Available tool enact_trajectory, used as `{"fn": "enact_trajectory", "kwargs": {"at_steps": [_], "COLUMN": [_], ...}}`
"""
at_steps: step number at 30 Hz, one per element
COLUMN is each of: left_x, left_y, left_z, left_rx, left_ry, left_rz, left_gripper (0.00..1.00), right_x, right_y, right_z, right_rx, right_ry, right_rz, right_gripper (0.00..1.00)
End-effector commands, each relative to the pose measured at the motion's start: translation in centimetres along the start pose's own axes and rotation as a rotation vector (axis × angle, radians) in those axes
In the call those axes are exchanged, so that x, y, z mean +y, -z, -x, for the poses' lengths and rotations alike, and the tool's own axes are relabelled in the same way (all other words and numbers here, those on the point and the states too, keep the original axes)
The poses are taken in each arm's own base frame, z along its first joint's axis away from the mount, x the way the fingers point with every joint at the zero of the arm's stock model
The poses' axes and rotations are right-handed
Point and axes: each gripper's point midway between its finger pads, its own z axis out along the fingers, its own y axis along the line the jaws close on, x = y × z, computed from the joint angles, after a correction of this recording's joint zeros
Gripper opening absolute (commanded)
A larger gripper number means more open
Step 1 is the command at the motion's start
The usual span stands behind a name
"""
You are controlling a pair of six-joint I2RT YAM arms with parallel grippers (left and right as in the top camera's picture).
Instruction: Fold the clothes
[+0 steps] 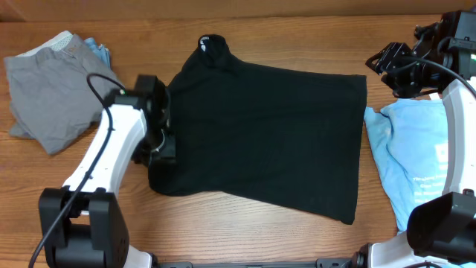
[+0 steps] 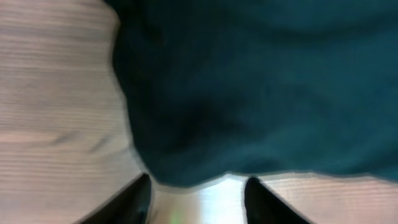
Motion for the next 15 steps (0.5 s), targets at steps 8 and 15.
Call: {"fn": "enact_trajectory", "kwargs": {"at_steps": [8, 15], "left_x": [0.4, 1.3], "left_y": [-8.6, -9.8], "left_z": [-3.9, -6.7], "left_rx": [0.023, 0.099], "left_ry": [0.107, 0.191], "left_rz": [-0.018, 0.020], "left_gripper": [0.64, 0.04], "right_x": [3.6, 3.7], "right_y": [-0.6, -0.7], "right_z": [-1.9, -2.0], "right_rx": [0.038, 0.043], "right_ry": [0.138, 0.140], "right_rz": [0.060, 0.060], "right_gripper": [0.60, 0.61]}}
